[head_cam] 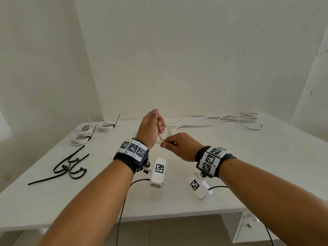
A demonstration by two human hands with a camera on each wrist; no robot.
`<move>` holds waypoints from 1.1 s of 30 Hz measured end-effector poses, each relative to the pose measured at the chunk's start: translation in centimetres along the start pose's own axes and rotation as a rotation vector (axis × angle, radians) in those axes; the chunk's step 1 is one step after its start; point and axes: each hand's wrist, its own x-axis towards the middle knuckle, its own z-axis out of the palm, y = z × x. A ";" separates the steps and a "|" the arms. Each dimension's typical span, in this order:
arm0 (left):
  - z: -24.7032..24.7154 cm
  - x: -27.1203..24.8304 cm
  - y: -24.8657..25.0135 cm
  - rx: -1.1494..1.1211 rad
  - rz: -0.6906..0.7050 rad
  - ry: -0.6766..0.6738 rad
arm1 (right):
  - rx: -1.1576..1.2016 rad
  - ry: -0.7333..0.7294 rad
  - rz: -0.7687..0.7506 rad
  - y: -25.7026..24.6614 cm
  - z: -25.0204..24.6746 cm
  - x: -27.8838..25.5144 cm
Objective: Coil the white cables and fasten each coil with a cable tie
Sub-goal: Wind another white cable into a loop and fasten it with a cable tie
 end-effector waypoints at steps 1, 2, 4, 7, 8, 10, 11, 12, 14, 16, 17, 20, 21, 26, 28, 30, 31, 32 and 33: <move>0.1 -0.1 -0.3 0.059 0.007 0.008 | -0.024 -0.022 -0.001 -0.2 0.1 -0.1; 0.2 0.0 -0.7 0.133 0.020 0.010 | -0.049 -0.042 0.000 -0.4 0.1 -0.2; 0.3 0.0 -1.6 0.278 0.034 -0.010 | -0.092 -0.091 -0.008 -0.6 0.0 -0.3; -0.2 -0.1 -2.8 0.493 0.069 -0.075 | -0.148 -0.126 -0.067 -1.0 -0.2 -0.6; -0.6 -0.1 -3.4 0.571 0.067 -0.102 | -0.161 -0.125 -0.081 -1.1 -0.3 -0.6; -1.5 -0.2 -4.4 0.684 0.011 -0.155 | -0.169 -0.116 -0.082 -1.0 -1.0 -0.4; -1.9 -0.3 -4.8 0.675 -0.037 -0.173 | -0.167 -0.111 -0.072 -0.9 -1.4 -0.3; -2.2 -0.3 -5.2 0.649 -0.082 -0.191 | -0.163 -0.107 -0.060 -0.8 -1.8 -0.2; -2.3 -0.4 -4.9 0.678 -0.110 -0.276 | -0.151 -0.102 -0.053 -0.6 -2.4 0.0; -2.0 -0.9 -4.1 0.745 -0.133 -0.379 | -0.147 -0.104 -0.071 -0.5 -2.7 0.2; -1.8 -1.0 -3.8 0.751 -0.141 -0.412 | -0.144 -0.105 -0.082 -0.6 -2.9 0.2; -1.7 -1.3 -3.3 0.731 -0.158 -0.470 | -0.128 -0.080 -0.084 -0.8 -4.3 0.5; -1.7 -1.3 -3.2 0.690 -0.183 -0.472 | -0.108 -0.063 -0.079 -0.8 -4.9 0.6; -1.2 -1.1 -1.1 0.455 -0.160 -0.446 | 0.024 0.039 -0.059 -0.7 -7.4 1.4; -1.2 -0.9 -0.4 0.479 -0.103 -0.464 | 0.064 0.062 -0.070 -0.7 -8.1 1.7; -1.4 -0.8 -0.1 0.468 -0.084 -0.472 | 0.083 0.079 -0.067 -0.5 -8.5 1.9; -1.5 -0.7 0.0 0.434 -0.092 -0.476 | 0.088 0.088 -0.067 -0.4 -8.8 2.0; -1.6 -0.8 0.0 0.387 -0.105 -0.479 | 0.094 0.100 -0.072 -0.3 -8.9 2.1; -1.6 -0.8 0.1 0.332 -0.121 -0.482 | 0.110 0.115 -0.077 -0.1 -9.0 2.1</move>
